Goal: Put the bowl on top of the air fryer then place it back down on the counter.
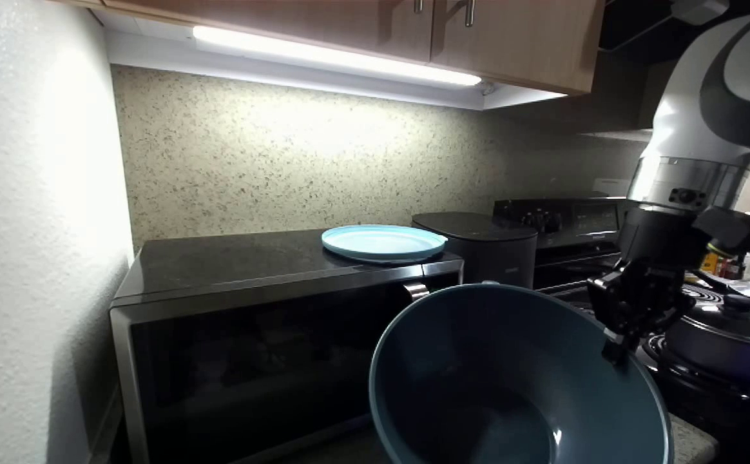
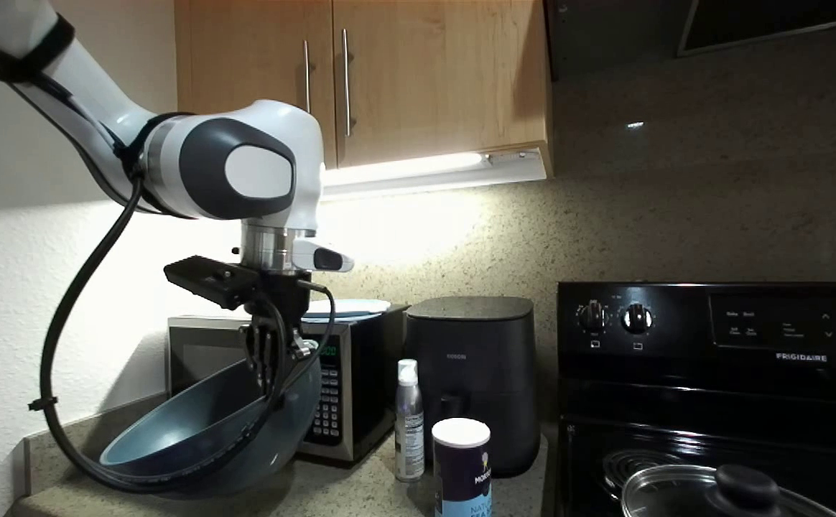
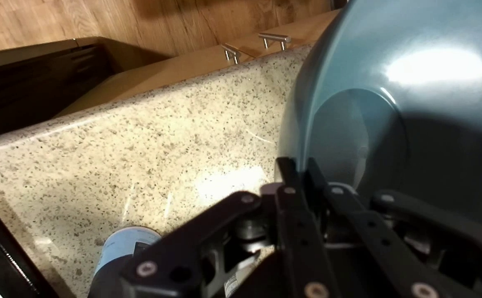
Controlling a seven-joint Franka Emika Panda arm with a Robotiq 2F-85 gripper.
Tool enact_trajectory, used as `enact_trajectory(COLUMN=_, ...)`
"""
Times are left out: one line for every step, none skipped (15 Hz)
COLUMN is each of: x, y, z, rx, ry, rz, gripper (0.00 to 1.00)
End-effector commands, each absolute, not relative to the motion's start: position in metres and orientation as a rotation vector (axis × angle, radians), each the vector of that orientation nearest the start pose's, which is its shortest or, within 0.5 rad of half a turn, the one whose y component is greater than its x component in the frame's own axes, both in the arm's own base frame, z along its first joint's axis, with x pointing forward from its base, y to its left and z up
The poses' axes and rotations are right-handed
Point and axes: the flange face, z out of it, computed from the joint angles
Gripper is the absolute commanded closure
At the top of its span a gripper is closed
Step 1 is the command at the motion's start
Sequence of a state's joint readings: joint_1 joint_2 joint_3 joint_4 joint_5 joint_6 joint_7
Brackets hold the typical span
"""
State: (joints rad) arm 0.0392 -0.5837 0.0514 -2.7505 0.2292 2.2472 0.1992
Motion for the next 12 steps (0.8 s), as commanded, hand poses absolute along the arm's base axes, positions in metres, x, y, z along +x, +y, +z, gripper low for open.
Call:
enact_trajectory(x=0.34, y=0.028, z=0.418, rx=-2.905, ry=0.548, rz=-0.26, gripper=0.92)
enact_trajectory(x=0.336, y=0.027, z=0.421, rx=-2.891, ry=0.58, rz=-0.275, gripper=0.92)
enact_trajectory(x=0.335, y=0.025, z=0.426, rx=-2.874, ry=0.613, rz=-0.281, gripper=0.92)
enact_trajectory(x=0.341, y=0.025, z=0.435, rx=-2.861, ry=0.644, rz=-0.291, gripper=0.92)
enact_trajectory(x=0.34, y=0.023, z=0.437, rx=-2.847, ry=0.669, rz=-0.309, gripper=0.92)
enact_trajectory(x=0.34, y=0.023, z=0.44, rx=-2.837, ry=0.69, rz=-0.332, gripper=0.92)
enact_trajectory(x=0.341, y=0.026, z=0.429, rx=-2.862, ry=0.636, rz=-0.272, gripper=0.92)
enact_trajectory(x=0.338, y=0.027, z=0.422, rx=-2.907, ry=0.562, rz=-0.206, gripper=0.91)
enact_trajectory(x=0.338, y=0.027, z=0.422, rx=-2.907, ry=0.562, rz=-0.204, gripper=0.91)
enact_trajectory(x=0.338, y=0.027, z=0.422, rx=-2.907, ry=0.562, rz=-0.204, gripper=0.91)
enact_trajectory(x=0.338, y=0.027, z=0.422, rx=-2.907, ry=0.562, rz=-0.204, gripper=0.91)
enact_trajectory(x=0.338, y=0.027, z=0.422, rx=-2.907, ry=0.562, rz=-0.204, gripper=0.91)
